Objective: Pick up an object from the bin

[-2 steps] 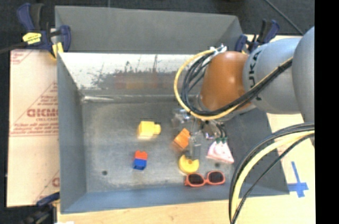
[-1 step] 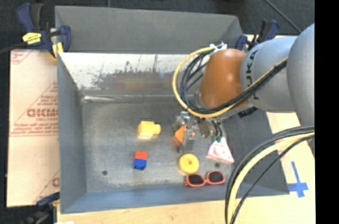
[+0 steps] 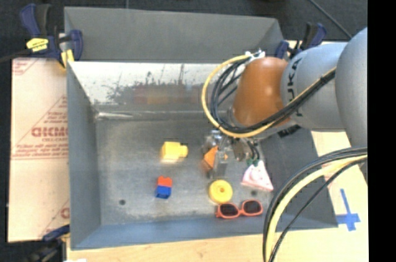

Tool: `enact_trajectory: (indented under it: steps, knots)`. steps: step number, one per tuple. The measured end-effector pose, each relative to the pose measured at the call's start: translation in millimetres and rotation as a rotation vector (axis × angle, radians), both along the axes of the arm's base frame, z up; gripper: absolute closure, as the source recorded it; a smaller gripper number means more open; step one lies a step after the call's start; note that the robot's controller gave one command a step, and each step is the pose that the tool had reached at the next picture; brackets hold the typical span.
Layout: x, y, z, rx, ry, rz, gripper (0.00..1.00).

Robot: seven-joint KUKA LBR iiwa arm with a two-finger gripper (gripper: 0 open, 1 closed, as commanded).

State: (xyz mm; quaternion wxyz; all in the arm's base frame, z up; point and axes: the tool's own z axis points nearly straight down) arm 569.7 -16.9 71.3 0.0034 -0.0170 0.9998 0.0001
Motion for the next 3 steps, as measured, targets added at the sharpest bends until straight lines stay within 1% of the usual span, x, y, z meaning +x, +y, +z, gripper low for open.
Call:
enact_trajectory:
  steps: [1, 3]
  knots:
    - [-1.4, 0, 4, 0.0, 0.005, 0.0, 1.0]
    - [0.4, -1, 26, -0.001, 0.001, 0.0, 1.0]
